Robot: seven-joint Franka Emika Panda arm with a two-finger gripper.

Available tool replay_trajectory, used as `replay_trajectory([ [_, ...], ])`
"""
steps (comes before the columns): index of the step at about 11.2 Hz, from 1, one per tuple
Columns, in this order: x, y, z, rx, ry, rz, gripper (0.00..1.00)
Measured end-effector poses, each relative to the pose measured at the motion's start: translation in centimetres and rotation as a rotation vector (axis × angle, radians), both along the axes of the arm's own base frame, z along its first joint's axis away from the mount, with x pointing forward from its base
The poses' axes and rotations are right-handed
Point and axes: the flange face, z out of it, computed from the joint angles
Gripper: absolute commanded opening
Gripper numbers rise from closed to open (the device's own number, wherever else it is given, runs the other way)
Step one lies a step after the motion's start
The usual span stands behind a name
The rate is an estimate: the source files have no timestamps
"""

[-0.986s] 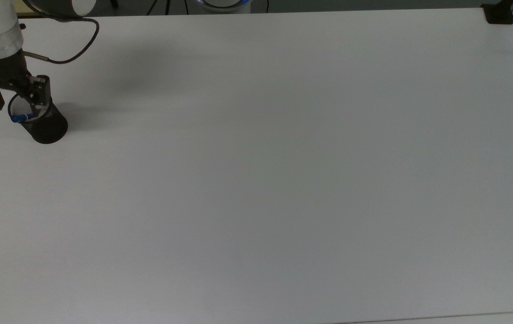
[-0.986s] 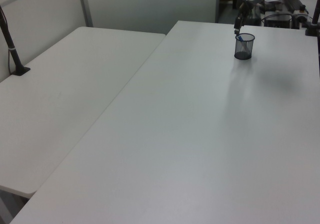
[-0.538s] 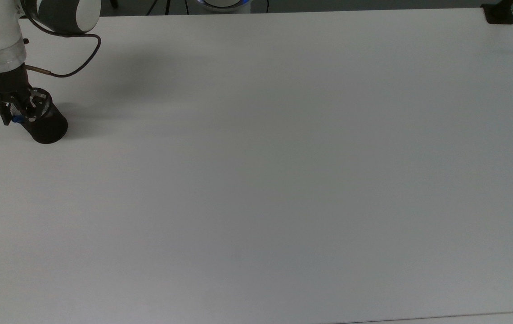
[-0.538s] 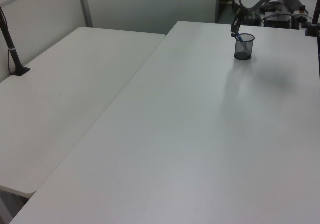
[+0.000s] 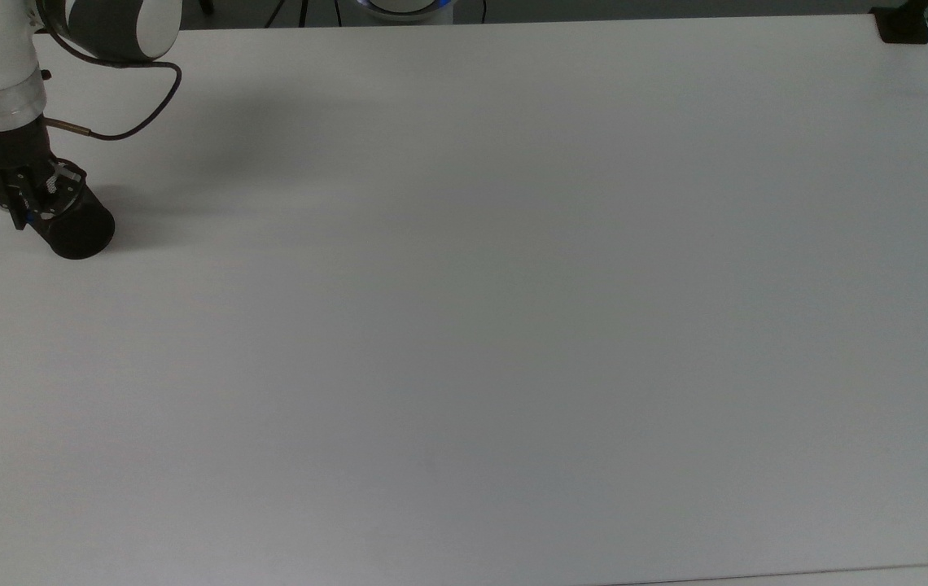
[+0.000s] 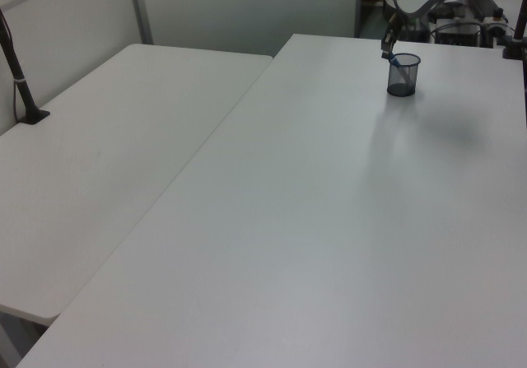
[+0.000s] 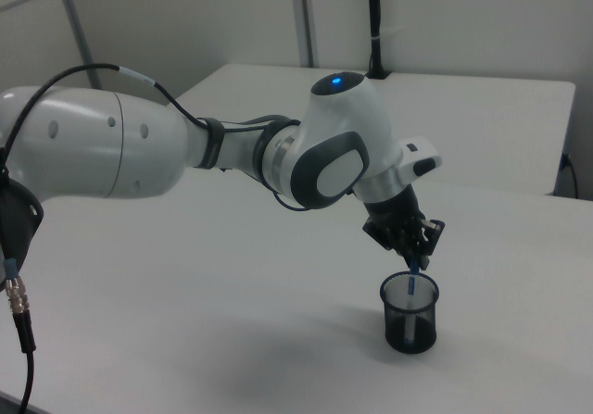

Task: Remove the marker
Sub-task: 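Lift the marker straight up out of the mesh cup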

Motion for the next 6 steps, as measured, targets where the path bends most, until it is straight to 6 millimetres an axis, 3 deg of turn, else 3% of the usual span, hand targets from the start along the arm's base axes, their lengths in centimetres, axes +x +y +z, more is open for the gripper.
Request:
replay_trajectory([
  [3,0.2,-0.4,2.8,-0.022,-0.044,-0.003,0.1],
  [6,-0.5,0.7,8.9,-0.031,-0.082,0.0,0.1],
])
